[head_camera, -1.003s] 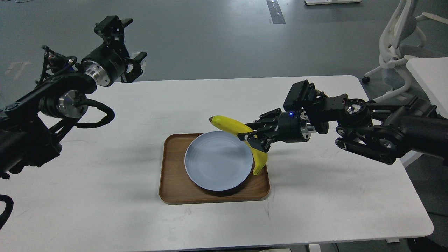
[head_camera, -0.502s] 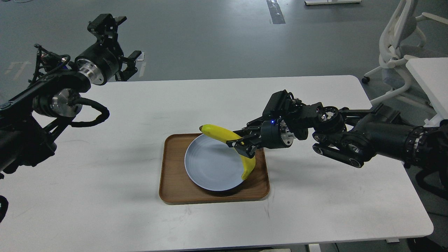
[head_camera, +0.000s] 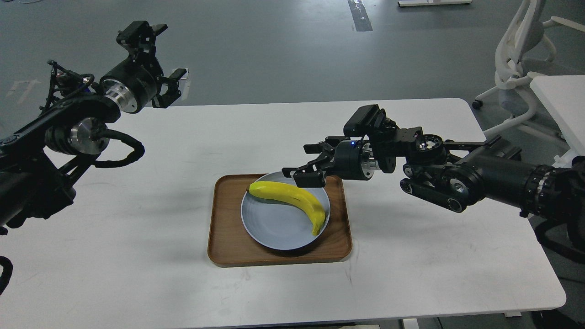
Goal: Place banana on plate with both arms
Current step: 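Lower the banana onto the plate and open the right gripper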
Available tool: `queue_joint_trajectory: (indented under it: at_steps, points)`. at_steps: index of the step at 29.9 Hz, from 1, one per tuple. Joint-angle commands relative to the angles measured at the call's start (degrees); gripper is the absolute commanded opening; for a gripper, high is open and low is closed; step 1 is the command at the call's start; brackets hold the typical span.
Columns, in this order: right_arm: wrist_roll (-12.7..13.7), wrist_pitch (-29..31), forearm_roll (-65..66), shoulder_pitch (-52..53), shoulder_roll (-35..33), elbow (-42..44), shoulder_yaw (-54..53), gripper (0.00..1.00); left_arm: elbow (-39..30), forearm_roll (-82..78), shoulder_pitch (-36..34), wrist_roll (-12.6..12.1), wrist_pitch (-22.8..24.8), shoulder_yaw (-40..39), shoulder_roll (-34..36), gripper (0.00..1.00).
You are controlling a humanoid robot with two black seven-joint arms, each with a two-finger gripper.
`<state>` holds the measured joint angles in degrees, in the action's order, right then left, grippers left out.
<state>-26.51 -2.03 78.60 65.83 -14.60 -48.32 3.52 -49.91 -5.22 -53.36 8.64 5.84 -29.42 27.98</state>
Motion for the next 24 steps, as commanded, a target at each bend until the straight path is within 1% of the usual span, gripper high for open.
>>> queue_joint_trajectory:
  at_steps: [1,2,3,5,6,8,9,10,12,16,24]
  points:
    - [3.99,0.88,-17.96,-0.09,-1.92,-0.37,-6.14,1.0,-0.1,0.29,0.1,0.06,0.22,-0.11,0.23,0.98]
    - [6.79,1.23,-27.18,0.0,-2.62,-0.72,-7.72,1.0,-0.1,0.38,0.45,0.06,0.48,-0.11,0.23,0.98]
    - [8.21,1.32,-31.88,0.0,-2.97,-0.73,-8.52,1.0,-0.1,0.38,0.71,0.06,0.75,-0.2,0.23,0.98]
    - [12.25,1.32,-49.59,0.0,-4.64,-0.81,-12.02,1.0,-0.18,0.47,1.59,0.06,1.8,-1.42,-0.03,0.98]
    - [12.27,1.32,-49.68,0.0,-4.65,-0.82,-12.05,1.0,-0.18,0.47,1.59,0.06,1.81,-1.43,-0.03,0.98]
    - [15.33,0.8,-64.81,-0.87,-5.78,-1.69,-17.29,1.0,-0.45,0.47,3.6,0.06,2.51,-4.05,-0.82,0.98]
    - [15.96,0.62,-68.28,-1.49,-6.14,-2.13,-18.54,1.0,-0.62,0.47,4.22,0.06,2.86,-4.85,-1.0,0.98]
    - [17.09,0.45,-74.41,-3.15,-6.92,-2.83,-21.6,1.0,-0.97,0.47,5.36,0.06,3.21,-6.42,-1.26,0.98]
    - [18.41,0.36,-80.32,-5.61,-7.72,-3.19,-26.43,1.0,-1.5,0.47,6.77,0.06,3.74,-7.75,-1.52,0.98]
    - [19.83,0.36,-81.68,-10.79,-8.07,-3.1,-32.34,1.0,-1.94,0.47,8.71,0.15,3.83,-9.51,-2.05,0.98]
    - [19.13,1.32,-81.33,-13.1,-9.65,-4.33,-32.0,1.0,-2.03,0.38,10.56,0.32,3.91,-10.04,-3.02,0.98]
